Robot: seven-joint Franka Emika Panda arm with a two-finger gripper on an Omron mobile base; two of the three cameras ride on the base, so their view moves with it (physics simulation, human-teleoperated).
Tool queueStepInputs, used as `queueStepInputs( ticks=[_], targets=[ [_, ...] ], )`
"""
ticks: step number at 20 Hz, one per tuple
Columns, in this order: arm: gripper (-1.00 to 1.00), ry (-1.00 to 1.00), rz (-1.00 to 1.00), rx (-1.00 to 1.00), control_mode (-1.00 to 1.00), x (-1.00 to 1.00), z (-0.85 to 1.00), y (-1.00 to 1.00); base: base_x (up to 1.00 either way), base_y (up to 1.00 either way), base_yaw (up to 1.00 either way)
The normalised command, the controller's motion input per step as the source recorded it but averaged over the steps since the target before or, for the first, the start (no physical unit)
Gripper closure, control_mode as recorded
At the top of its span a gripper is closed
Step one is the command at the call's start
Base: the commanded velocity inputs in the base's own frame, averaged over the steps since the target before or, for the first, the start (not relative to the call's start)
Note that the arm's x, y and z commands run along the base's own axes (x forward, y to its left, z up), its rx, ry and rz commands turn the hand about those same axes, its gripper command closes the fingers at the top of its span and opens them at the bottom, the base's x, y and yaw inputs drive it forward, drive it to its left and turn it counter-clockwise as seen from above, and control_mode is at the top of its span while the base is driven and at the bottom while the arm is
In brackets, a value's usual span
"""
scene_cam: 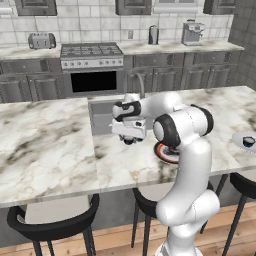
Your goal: Place two yogurt containers on each plate.
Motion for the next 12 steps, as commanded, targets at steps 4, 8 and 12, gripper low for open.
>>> queueStepInputs(
  ticks=[4, 8, 12],
  targets=[
    [1.0, 0.0, -0.09, 0.0, -1.0, -0.41, 0.43, -0.08, 0.0, 0.0, 0.0],
    [1.0, 0.0, -0.11, 0.0, -1.0, -0.49, 0.2, -0.39, 0.0, 0.0, 0.0],
    [1.0, 0.0, -0.19, 0.0, -1.0, -0.39, 0.03, -0.54, 0.0, 0.0, 0.0]
  ],
)
